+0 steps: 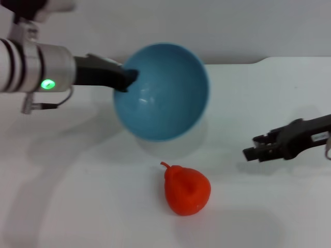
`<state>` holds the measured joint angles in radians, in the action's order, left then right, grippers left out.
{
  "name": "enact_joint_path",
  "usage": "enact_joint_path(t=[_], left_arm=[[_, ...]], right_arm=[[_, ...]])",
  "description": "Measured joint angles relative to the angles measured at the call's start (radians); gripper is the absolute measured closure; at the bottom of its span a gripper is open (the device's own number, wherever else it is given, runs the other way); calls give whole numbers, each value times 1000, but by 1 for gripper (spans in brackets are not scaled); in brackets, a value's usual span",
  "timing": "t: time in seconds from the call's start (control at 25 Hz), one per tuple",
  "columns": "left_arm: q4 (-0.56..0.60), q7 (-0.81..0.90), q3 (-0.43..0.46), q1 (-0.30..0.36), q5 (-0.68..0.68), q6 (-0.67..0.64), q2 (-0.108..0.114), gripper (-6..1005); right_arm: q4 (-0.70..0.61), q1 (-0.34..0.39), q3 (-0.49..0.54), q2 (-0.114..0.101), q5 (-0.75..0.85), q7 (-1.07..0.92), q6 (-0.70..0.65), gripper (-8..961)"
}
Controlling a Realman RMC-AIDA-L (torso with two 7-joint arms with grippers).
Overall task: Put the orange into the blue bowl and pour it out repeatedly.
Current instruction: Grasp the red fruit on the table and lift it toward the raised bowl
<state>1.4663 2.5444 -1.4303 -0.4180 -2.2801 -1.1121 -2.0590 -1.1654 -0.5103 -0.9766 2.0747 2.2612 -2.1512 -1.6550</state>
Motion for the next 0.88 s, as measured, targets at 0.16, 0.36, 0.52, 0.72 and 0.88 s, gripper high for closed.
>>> enact_joint_path(t=[0.16, 0.36, 0.52, 0.72, 0.88], left_arm=[[-7, 96, 147, -58, -79, -196, 2, 1000], [-3, 132, 271, -79, -124, -314, 5, 1001], [5, 136, 326, -76, -139, -347, 6, 1001], [11, 138, 323, -71, -139, -357, 6, 1001], [10, 138, 320, -77, -139, -359, 5, 1001]], right_arm=[[10, 2, -143, 1, 3, 53, 109, 457], [15, -25, -297, -1, 4, 49, 189, 458], [26, -74, -411, 0, -5, 41, 206, 458], [35, -135, -545, 1, -15, 12, 232, 434], [60, -173, -637, 3, -22, -29, 278, 329]])
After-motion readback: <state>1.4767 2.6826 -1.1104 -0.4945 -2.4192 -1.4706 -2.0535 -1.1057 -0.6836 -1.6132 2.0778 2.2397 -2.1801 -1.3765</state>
